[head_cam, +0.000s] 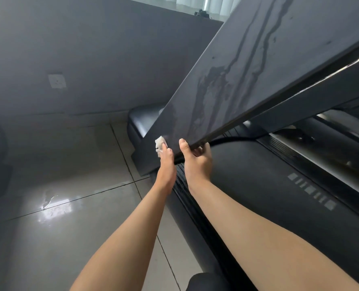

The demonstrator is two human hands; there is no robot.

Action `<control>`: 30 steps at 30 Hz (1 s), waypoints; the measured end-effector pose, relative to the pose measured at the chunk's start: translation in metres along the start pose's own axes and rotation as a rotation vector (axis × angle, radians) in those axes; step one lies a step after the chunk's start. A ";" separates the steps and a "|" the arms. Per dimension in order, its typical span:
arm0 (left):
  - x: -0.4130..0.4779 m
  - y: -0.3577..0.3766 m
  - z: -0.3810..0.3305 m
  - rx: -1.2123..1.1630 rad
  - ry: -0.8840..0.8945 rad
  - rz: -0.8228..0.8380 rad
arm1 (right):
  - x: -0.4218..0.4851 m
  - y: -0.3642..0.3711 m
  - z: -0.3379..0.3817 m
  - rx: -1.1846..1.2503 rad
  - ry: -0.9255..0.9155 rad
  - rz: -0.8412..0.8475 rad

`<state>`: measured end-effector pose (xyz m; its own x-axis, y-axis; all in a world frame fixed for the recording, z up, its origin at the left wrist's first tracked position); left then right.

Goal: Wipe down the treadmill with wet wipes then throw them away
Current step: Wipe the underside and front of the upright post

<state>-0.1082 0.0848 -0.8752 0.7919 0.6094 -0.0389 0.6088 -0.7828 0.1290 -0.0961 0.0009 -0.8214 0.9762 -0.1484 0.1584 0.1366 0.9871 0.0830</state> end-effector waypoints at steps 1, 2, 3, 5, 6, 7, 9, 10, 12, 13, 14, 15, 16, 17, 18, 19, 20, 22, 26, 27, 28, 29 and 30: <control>-0.005 0.001 0.009 -0.014 -0.051 0.004 | -0.001 0.000 0.001 -0.002 -0.001 0.002; -0.010 0.002 0.014 -0.009 -0.085 -0.001 | -0.001 -0.001 0.002 -0.008 -0.003 0.002; -0.011 0.002 0.017 -0.003 -0.109 -0.011 | -0.001 -0.001 0.003 -0.013 -0.005 0.000; -0.011 0.003 0.019 -0.011 -0.129 -0.041 | -0.002 -0.002 0.004 -0.020 -0.003 0.002; -0.012 0.005 0.014 -0.033 -0.084 -0.050 | -0.001 -0.002 0.003 -0.018 -0.001 0.005; -0.017 0.007 0.005 -0.061 -0.020 -0.052 | -0.001 -0.002 0.003 -0.018 -0.002 0.008; -0.023 0.011 -0.012 -0.102 0.095 -0.047 | -0.002 -0.003 0.002 -0.037 -0.012 0.009; -0.023 0.014 -0.016 -0.121 0.137 -0.053 | -0.002 -0.003 0.000 -0.047 -0.016 0.010; -0.021 0.016 -0.016 -0.140 0.165 -0.057 | -0.002 -0.003 -0.001 -0.056 -0.019 0.011; -0.019 0.014 -0.011 -0.145 0.143 -0.048 | -0.002 -0.004 0.000 -0.060 -0.021 0.009; -0.015 0.013 -0.002 -0.157 0.092 -0.051 | -0.002 -0.005 0.000 -0.064 -0.026 0.007; -0.013 0.011 0.007 -0.167 0.020 -0.051 | -0.002 -0.005 0.001 -0.068 -0.033 0.005; -0.012 0.009 0.014 -0.162 -0.061 -0.053 | -0.002 -0.006 0.001 -0.075 -0.039 0.001; -0.014 0.009 0.018 -0.150 -0.124 -0.058 | -0.002 -0.007 0.002 -0.079 -0.043 -0.002; -0.016 0.009 0.021 -0.133 -0.149 -0.068 | -0.003 -0.007 0.002 -0.082 -0.047 -0.005; -0.018 0.010 0.023 -0.123 -0.132 -0.069 | -0.003 -0.007 0.003 -0.084 -0.051 -0.006; -0.020 0.011 0.021 -0.118 -0.090 -0.067 | -0.003 -0.007 0.003 -0.083 -0.050 -0.004; -0.025 0.015 0.011 -0.073 0.026 -0.088 | -0.004 -0.006 0.004 -0.087 -0.040 0.006; -0.034 0.019 -0.017 -0.020 0.160 -0.094 | -0.006 -0.008 0.010 -0.110 0.013 0.037; -0.036 0.019 -0.024 -0.038 0.177 -0.084 | -0.006 -0.009 0.014 -0.102 0.038 0.048; -0.036 0.020 -0.031 -0.064 0.192 -0.072 | -0.006 -0.010 0.018 -0.080 0.072 0.062; -0.038 0.020 -0.037 -0.095 0.198 -0.057 | -0.007 -0.010 0.023 -0.051 0.113 0.076; -0.040 0.020 -0.043 -0.131 0.197 -0.043 | -0.008 -0.011 0.028 -0.030 0.153 0.085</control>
<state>-0.1292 0.0502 -0.8284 0.7326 0.6648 0.1457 0.6203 -0.7403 0.2592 -0.1103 -0.0100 -0.7962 0.9984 -0.0557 0.0119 0.0551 0.9974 0.0459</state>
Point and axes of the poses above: each hand's wrist, its own x-axis towards the middle knuckle, its own y-axis out of the palm, z = x × y, the point moved 1 cm from there along x, towards the middle knuckle, and after that the axes turned 12 degrees about -z, right-handed, at the moved point
